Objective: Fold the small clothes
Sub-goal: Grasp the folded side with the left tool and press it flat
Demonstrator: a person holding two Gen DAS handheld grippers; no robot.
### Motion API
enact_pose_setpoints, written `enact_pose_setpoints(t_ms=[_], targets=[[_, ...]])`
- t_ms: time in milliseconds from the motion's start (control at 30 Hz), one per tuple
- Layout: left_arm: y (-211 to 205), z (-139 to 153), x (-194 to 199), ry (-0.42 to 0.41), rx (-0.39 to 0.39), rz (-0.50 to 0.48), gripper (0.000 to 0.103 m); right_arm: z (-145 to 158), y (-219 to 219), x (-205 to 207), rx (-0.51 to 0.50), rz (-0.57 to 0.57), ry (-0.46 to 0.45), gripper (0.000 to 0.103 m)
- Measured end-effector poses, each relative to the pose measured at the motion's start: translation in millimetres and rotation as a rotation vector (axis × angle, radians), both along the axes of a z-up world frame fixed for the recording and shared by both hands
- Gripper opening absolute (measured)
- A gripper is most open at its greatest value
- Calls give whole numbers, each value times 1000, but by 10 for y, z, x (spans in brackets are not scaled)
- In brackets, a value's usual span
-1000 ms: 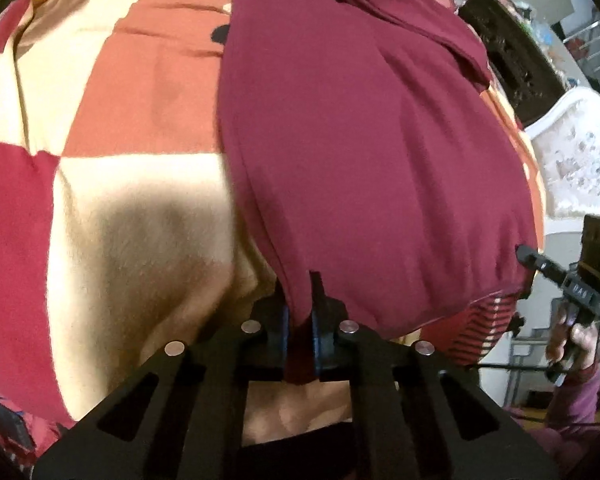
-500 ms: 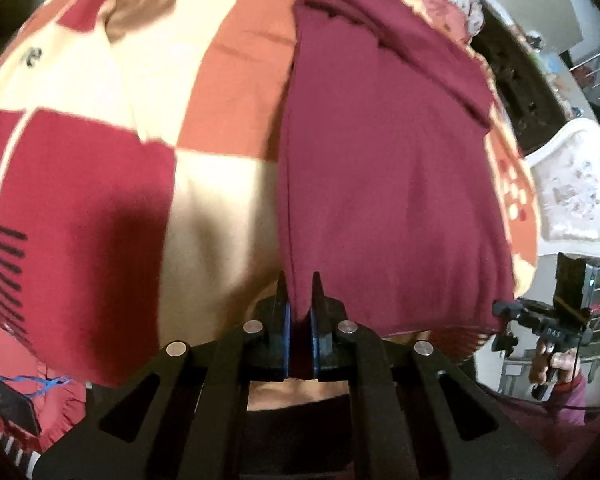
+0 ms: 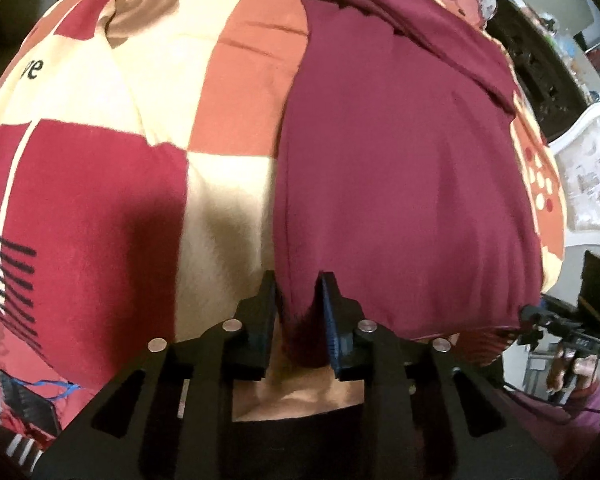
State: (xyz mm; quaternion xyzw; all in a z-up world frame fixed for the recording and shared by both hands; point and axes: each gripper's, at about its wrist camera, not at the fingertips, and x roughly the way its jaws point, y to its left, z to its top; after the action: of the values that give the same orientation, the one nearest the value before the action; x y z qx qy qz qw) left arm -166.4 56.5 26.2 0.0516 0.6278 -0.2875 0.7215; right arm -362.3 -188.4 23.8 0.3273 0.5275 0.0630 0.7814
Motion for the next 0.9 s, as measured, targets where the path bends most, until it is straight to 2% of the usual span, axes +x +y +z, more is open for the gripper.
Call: enact_pose_setpoints(t_ms=[200, 467, 767, 900], targets=[[8, -50, 10, 4, 18, 24, 26, -4, -18, -8, 34, -13, 10, 43], [-46, -79, -16, -10, 56, 30, 31, 39, 0, -8, 8, 4, 14, 43], [-70, -105, -12, -6, 49, 28, 41, 46, 14, -2, 20, -7, 8, 43], [-108, -112, -19, -17, 54, 3, 49, 8, -27, -22, 39, -8, 2, 43]])
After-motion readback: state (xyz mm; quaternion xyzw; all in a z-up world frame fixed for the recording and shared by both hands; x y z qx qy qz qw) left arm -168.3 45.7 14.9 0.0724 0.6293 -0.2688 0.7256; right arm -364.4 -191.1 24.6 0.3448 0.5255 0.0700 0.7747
